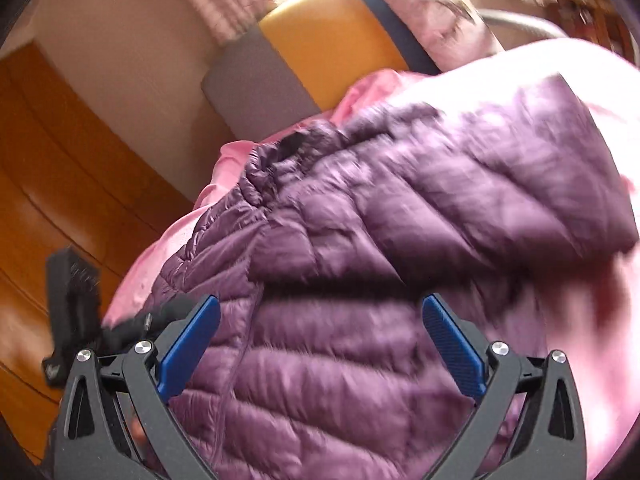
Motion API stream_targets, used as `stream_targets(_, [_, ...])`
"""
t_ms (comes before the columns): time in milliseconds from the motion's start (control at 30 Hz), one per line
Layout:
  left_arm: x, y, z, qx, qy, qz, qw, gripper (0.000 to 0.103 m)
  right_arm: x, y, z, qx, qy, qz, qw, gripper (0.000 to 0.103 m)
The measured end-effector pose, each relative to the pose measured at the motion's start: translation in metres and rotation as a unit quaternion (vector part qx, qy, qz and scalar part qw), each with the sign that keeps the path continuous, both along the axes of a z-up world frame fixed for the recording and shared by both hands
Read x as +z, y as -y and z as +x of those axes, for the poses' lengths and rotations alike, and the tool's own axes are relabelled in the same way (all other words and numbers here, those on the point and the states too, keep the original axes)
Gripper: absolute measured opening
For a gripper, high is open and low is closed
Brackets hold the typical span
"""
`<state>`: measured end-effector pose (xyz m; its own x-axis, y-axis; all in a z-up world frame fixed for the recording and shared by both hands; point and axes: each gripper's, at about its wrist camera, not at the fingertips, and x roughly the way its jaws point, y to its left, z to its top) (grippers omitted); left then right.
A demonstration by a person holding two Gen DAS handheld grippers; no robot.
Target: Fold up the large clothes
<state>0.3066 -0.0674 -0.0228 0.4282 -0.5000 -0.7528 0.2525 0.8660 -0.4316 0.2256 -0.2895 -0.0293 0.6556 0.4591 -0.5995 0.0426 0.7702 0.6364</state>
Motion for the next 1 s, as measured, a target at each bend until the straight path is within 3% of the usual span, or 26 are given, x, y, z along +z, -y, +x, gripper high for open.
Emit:
stream_targets(100, [-0.005,0.019,0.014,0.004,-0.017,-0.005,0.9998,0.093,-0.014,0.01,-0.009,-0.018,0.002,0.012,1.0,0.101])
stream_targets(300, [-0.024,0.048,0.052,0.019,-0.071,-0.006,0.9973,0.086,-0.022,0.003,-0.012,-0.004,0.024,-0.014,1.0,0.101])
stream_targets(333, [-0.024,0.051,0.056,0.019,-0.071,-0.007,0.9972,0.08,-0.024,0.005,-0.013,-0.004,0.026,-0.012,1.0,0.101])
stream_targets(367, [-0.024,0.054,0.058,0.02,-0.068,-0.006,0.9975,0.067,-0.025,0.005,-0.013,-0.004,0.026,-0.006,1.0,0.101])
stream_targets(400, [-0.023,0.057,0.059,0.018,-0.065,-0.007,0.9977,0.06,-0.026,0.006,-0.014,-0.004,0.028,-0.002,1.0,0.101])
stream_targets(433, [-0.024,0.059,0.061,0.011,-0.068,-0.015,0.9975,0.042,-0.027,0.009,-0.015,-0.003,0.029,0.004,1.0,0.101])
stream_targets(500, [-0.026,0.063,0.064,-0.001,-0.08,-0.034,0.9962,0.032,-0.029,0.011,-0.016,-0.003,0.032,0.012,0.999,0.101])
stream_targets(533, [-0.023,0.063,0.064,-0.009,-0.072,-0.046,0.9963,0.016,-0.028,0.012,-0.017,-0.002,0.032,0.016,0.999,0.101])
stream_targets(567, [-0.019,0.061,0.062,-0.011,-0.065,-0.054,0.9964,0.009,-0.029,0.013,-0.017,0.0,0.032,0.019,0.999,0.101])
stream_targets(633, [-0.001,0.051,0.06,-0.011,-0.039,-0.084,0.9957,0.007,-0.027,0.019,-0.021,0.0,0.028,0.031,0.999,0.101])
stream_targets(767, [0.044,0.026,0.055,-0.006,0.022,-0.122,0.9922,0.006,-0.028,0.04,-0.016,-0.026,0.021,0.107,0.994,0.101])
stream_targets(833, [0.064,0.009,0.053,0.002,0.046,-0.135,0.9898,0.006,-0.029,0.052,-0.009,-0.042,0.021,0.141,0.989,0.101])
stream_targets(1000, [0.095,-0.035,0.046,0.04,0.095,-0.141,0.9846,0.006,-0.032,0.071,0.009,-0.073,0.019,0.168,0.983,0.101])
